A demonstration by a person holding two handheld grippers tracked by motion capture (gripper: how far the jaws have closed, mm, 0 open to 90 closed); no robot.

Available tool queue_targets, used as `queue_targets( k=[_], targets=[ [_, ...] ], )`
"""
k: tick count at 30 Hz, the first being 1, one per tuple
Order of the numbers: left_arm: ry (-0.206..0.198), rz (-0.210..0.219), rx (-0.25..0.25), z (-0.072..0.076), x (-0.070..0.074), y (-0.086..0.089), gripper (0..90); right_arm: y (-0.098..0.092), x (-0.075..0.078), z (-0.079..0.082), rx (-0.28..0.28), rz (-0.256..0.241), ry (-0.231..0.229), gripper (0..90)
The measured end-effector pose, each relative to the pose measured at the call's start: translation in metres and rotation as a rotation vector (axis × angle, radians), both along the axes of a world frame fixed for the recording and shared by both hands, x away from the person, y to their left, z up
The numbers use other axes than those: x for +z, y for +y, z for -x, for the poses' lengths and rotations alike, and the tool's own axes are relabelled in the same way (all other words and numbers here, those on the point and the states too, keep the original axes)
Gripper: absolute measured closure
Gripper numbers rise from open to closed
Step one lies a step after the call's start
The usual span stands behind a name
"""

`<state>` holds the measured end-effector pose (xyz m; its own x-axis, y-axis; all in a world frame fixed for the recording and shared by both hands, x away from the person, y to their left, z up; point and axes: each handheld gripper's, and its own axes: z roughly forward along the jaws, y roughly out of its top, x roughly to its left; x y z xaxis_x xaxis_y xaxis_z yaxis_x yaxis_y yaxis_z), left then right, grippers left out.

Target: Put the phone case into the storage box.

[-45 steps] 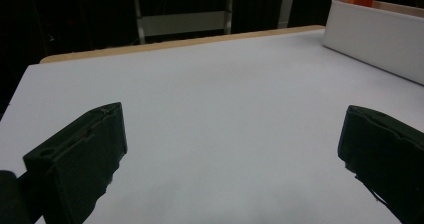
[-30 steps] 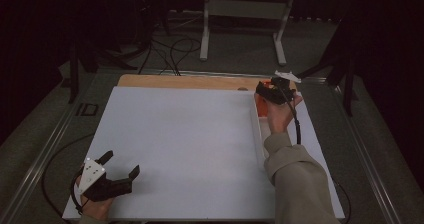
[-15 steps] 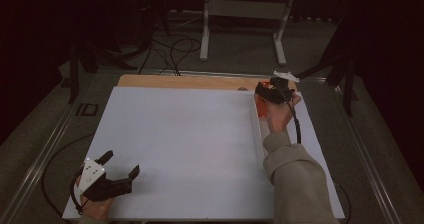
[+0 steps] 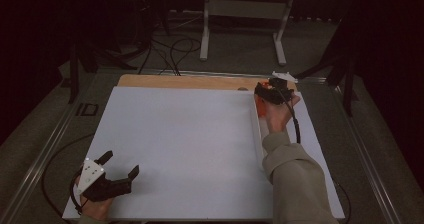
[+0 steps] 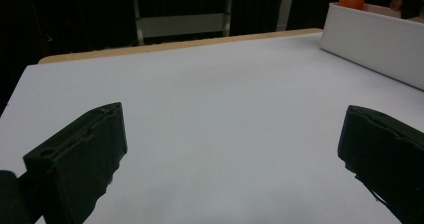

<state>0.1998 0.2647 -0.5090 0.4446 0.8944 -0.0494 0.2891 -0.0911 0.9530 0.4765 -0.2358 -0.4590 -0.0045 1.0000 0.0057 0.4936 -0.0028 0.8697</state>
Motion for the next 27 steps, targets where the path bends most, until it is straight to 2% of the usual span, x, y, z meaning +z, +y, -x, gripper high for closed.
queue_targets(
  k=[9,20,27],
  targets=[
    [0.0,0.0,-0.001,0.0004,0.0002,0.0003,0.3,0.0006,-0.0033,-0.0012,0.007,0.007,0.004,15.5],
    [0.001,0.002,-0.001,0.0007,0.0,-0.0002,0.3,0.0002,-0.0021,-0.0001,-0.012,0.003,0.007,14.9],
    [0.0,0.0,-0.001,0.0009,0.0,-0.0002,0.3,0.0012,-0.0018,0.001,-0.013,0.005,0.016,11.4]
  ],
)
